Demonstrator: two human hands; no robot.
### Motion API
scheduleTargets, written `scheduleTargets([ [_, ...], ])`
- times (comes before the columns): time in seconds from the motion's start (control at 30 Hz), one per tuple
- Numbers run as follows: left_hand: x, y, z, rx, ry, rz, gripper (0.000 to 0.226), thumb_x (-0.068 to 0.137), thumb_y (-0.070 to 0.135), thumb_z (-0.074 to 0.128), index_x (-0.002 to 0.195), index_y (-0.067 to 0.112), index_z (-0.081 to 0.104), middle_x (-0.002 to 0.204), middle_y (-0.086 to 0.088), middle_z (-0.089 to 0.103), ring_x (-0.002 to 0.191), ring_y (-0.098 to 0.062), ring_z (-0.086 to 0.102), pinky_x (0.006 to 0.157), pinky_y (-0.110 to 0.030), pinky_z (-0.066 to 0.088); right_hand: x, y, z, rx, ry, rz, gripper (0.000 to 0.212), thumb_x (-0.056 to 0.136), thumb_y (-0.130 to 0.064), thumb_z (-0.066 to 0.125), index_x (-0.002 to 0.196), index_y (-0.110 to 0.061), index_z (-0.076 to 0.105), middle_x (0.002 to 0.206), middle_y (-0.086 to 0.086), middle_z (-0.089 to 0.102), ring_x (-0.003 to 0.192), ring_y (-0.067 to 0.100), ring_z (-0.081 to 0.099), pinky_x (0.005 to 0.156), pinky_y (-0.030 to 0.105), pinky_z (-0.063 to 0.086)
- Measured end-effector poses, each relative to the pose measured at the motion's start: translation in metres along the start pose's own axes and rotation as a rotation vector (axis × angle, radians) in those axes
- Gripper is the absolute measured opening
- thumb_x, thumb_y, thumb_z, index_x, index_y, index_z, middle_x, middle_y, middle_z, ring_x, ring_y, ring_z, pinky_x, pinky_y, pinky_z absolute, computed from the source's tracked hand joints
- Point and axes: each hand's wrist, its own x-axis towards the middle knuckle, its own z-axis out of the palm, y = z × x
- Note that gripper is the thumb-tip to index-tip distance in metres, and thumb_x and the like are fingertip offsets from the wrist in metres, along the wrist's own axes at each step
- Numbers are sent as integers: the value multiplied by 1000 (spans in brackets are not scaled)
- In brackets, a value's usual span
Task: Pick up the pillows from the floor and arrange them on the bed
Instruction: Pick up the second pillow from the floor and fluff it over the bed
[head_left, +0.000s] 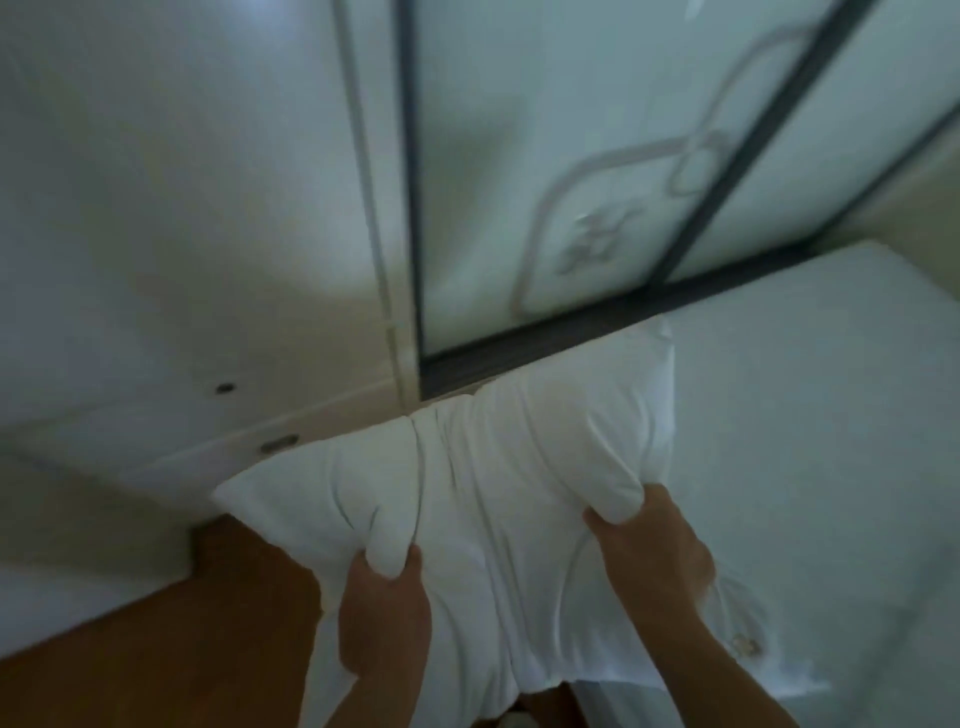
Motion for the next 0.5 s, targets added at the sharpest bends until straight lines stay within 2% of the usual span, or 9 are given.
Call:
scheduleTargets([
  [0.07, -33, 36, 27, 64, -70, 84, 56, 83, 47, 64, 126, 12, 55, 120, -15, 65, 112, -38, 57, 90, -45, 42, 18, 44, -37, 19, 55, 146, 41, 66, -63, 63, 84, -31, 45, 63, -9, 45, 74, 27, 64, 65, 32, 34],
  [0.1, -48, 52, 43, 84, -102, 134, 54, 83, 47, 64, 124, 13, 56, 118, -14, 66, 111, -37, 58, 89, -45, 42, 27, 67, -52, 30, 77, 222, 44, 65, -63, 64, 88, -28, 49, 67, -5, 53, 77, 29, 65, 66, 33, 35],
  [0.17, -78, 79, 82, 125, -178, 232, 51, 82, 47, 65, 121, 15, 58, 114, -12, 67, 107, -36, 60, 88, -45, 44, 43, 120, -77, 54, 134, 357, 52, 63, -63, 65, 94, -24, 52, 84, 5, 68, 85, 33, 66, 69, 35, 37],
  [0.3, -128, 118, 172, 184, -327, 362, 53, 79, 48, 68, 119, 14, 59, 113, -11, 66, 107, -36, 60, 90, -44, 45, 86, 227, -117, 95, 198, 528, 57, 62, -60, 71, 96, -18, 51, 98, 16, 69, 94, 38, 64, 75, 40, 43],
  [0.4, -143, 133, 235, 177, -388, 372, 57, 78, 46, 71, 117, 6, 59, 115, -16, 65, 107, -38, 60, 93, -45, 45, 133, 287, -139, 106, 218, 557, 59, 63, -57, 73, 98, -15, 51, 102, 20, 68, 97, 41, 62, 79, 44, 44],
  [0.5, -140, 131, 291, 144, -378, 332, 59, 77, 45, 72, 114, 1, 59, 113, -21, 66, 103, -39, 61, 85, -40, 46, 187, 329, -149, 152, 252, 474, 62, 69, -49, 74, 114, -12, 53, 114, 20, 64, 108, 39, 57, 90, 45, 39],
])
